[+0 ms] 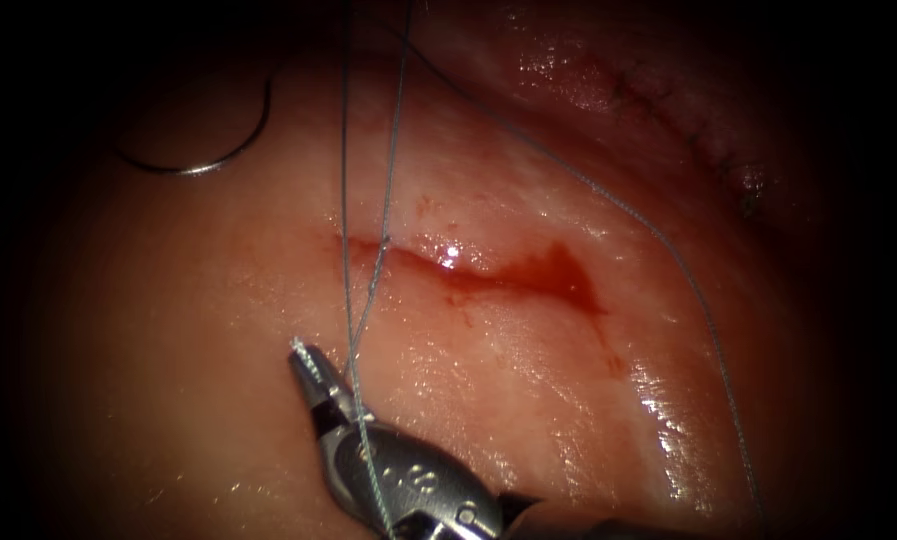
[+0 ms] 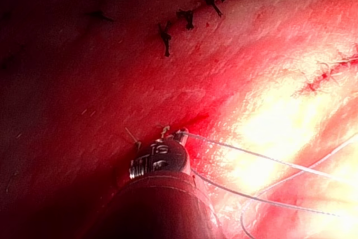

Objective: Wound Closure

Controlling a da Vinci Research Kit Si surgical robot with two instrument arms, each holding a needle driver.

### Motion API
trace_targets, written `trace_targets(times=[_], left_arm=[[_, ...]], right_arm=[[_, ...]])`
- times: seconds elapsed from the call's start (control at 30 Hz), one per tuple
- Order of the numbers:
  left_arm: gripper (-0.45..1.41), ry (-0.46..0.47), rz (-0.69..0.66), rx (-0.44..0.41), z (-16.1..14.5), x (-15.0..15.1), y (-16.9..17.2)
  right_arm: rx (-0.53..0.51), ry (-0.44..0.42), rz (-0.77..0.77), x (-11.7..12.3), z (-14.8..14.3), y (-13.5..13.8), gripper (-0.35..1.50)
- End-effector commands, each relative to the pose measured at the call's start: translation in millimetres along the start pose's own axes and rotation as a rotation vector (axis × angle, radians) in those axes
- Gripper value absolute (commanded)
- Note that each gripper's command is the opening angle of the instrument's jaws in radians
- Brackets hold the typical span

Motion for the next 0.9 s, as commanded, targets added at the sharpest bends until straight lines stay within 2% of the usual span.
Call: trace_targets(times=[0.03,0.2,0.23,0.3,0.37,0.4,0.53,0.6,0.73,0.8,0.83,0.9], left_arm=[[-0.45,-0.001,0.005,-0.021,0.7,0.0,0.2],[-0.45,-0.015,0.009,-0.077,-0.2,-0.1,2.4],[-0.45,-0.016,0.009,-0.084,-0.4,-0.2,2.8],[-0.45,-0.020,0.012,-0.106,-0.9,-0.2,3.7],[-0.45,-0.019,0.013,-0.125,-1.4,-0.3,4.4],[-0.45,-0.020,0.015,-0.133,-1.8,-0.3,4.9],[-0.45,-0.020,0.020,-0.165,-3.4,-0.5,6.3],[-0.45,-0.023,0.025,-0.187,-5.4,-0.7,7.4],[-0.45,-0.022,0.027,-0.212,-7.5,-0.9,8.2],[-0.45,-0.025,0.030,-0.216,-8.5,-1.0,8.7],[-0.45,-0.029,0.032,-0.225,-9.6,-1.1,9.2],[-0.45,-0.033,0.034,-0.226,-10.6,-1.2,9.7]], right_arm=[[0.011,0.003,-0.009,-0.9,0.7,-0.3,-0.35],[0.034,0.008,-0.029,-1.2,0.8,0.0,-0.35],[0.033,0.009,-0.053,-1.2,0.9,0.0,-0.16],[0.033,0.012,-0.117,-1.1,1.1,0.0,1.18],[0.033,0.021,-0.176,-1.0,1.4,-0.2,1.43],[0.037,0.029,-0.183,-1.0,1.5,-0.2,1.48],[0.101,0.089,-0.225,-1.6,0.9,-0.8,1.48],[0.148,0.071,-0.251,-2.0,-0.7,-1.9,1.50],[0.169,0.063,-0.258,-2.0,-3.3,-2.2,1.50],[0.177,0.064,-0.266,-2.0,-4.4,-2.0,1.50],[0.204,0.069,-0.270,-2.1,-6.1,-1.5,1.50],[0.218,0.070,-0.272,-2.2,-7.5,-0.7,1.50]])
